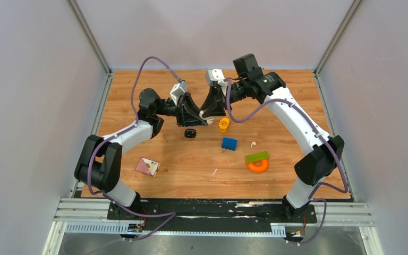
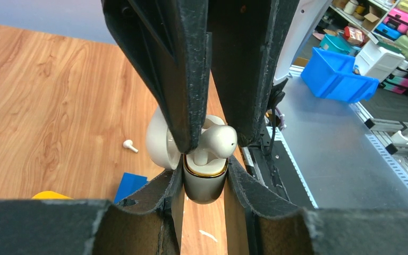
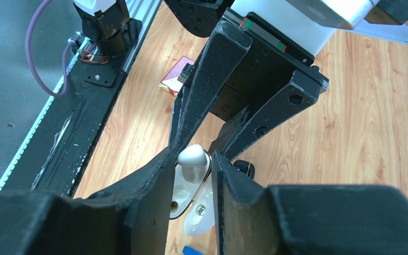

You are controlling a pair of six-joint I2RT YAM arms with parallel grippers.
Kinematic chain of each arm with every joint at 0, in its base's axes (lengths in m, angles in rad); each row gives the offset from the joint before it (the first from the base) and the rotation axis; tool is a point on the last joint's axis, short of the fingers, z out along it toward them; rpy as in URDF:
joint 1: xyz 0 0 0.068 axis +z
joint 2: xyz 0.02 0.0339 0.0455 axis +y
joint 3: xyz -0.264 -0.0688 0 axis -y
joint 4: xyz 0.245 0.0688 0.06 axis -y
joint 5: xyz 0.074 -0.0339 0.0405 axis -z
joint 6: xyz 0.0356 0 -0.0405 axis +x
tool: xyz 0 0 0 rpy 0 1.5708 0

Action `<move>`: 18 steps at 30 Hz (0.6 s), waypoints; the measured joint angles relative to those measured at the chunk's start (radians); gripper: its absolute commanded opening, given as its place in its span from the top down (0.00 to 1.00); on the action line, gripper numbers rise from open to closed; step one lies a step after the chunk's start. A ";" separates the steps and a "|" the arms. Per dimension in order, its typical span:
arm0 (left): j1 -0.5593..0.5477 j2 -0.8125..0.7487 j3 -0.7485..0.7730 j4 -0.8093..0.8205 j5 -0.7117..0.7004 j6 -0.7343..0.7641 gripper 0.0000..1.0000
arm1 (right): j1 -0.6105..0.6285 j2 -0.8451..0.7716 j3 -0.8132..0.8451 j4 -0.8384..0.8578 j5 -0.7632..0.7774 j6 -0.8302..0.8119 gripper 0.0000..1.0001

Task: Insert the wireless bluetooth earbuds into the charging case
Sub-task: Insert the left earbud into the left side groove of the charging case.

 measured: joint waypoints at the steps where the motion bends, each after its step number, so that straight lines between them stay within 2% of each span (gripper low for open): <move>1: 0.000 0.000 0.000 0.000 0.000 0.000 1.00 | 0.000 0.000 0.000 -0.001 0.006 -0.003 0.62; 6: 0.000 0.000 0.000 0.001 0.000 0.000 1.00 | 0.001 0.000 0.026 -0.011 0.032 -0.022 0.54; 13: 0.000 0.000 0.000 0.002 -0.006 -0.001 1.00 | 0.001 -0.005 0.074 -0.013 0.039 -0.019 0.49; 18: 0.000 0.000 0.000 0.002 -0.023 -0.002 1.00 | 0.001 -0.029 0.047 0.072 0.060 0.086 0.44</move>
